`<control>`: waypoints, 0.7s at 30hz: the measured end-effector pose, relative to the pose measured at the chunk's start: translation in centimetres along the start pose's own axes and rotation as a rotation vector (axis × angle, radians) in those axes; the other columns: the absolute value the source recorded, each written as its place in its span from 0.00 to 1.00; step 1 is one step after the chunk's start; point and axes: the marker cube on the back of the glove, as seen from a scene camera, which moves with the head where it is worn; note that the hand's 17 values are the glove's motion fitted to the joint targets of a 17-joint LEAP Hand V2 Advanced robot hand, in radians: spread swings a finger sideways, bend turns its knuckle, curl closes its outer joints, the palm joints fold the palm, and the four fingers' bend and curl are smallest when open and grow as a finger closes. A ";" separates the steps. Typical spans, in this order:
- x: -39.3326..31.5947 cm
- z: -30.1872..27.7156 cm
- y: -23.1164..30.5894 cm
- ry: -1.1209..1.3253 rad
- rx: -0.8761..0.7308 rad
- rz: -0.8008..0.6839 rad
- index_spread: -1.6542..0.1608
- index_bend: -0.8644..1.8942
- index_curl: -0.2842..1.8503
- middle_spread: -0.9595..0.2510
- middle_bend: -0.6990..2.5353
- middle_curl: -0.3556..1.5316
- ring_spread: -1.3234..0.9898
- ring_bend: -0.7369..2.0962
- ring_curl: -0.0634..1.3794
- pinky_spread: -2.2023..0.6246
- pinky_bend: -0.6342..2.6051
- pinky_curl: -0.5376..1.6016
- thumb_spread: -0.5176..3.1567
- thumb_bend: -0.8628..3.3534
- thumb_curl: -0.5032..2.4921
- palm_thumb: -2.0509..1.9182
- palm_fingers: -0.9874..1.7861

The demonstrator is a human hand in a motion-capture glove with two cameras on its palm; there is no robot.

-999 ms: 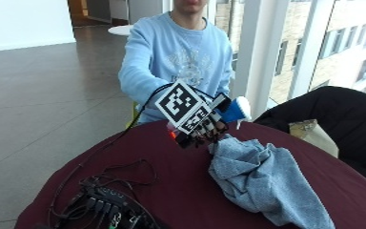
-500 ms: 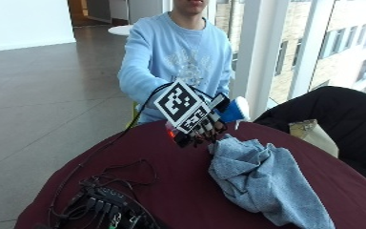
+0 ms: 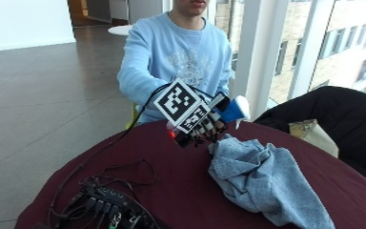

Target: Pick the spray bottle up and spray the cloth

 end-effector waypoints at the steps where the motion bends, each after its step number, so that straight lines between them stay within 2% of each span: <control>1: -0.2 0.0 0.1 -0.006 0.011 -0.011 0.82 0.35 0.26 0.73 0.33 0.46 0.56 0.47 0.32 0.82 0.29 0.43 0.36 0.20 0.38 0.75 0.76; 4: -1.1 0.4 0.9 -0.028 0.062 -0.080 0.82 0.35 0.26 0.73 0.33 0.46 0.56 0.47 0.32 0.82 0.30 0.43 0.36 0.20 0.38 0.75 0.76; 10: -5.1 2.8 2.5 -0.070 0.148 -0.316 0.82 0.35 0.26 0.73 0.33 0.46 0.56 0.47 0.32 0.82 0.29 0.42 0.36 0.20 0.38 0.75 0.76; 21: -13.2 11.8 3.2 -0.190 0.210 -0.697 0.82 0.35 0.26 0.72 0.33 0.46 0.56 0.47 0.32 0.82 0.29 0.42 0.36 0.20 0.38 0.75 0.76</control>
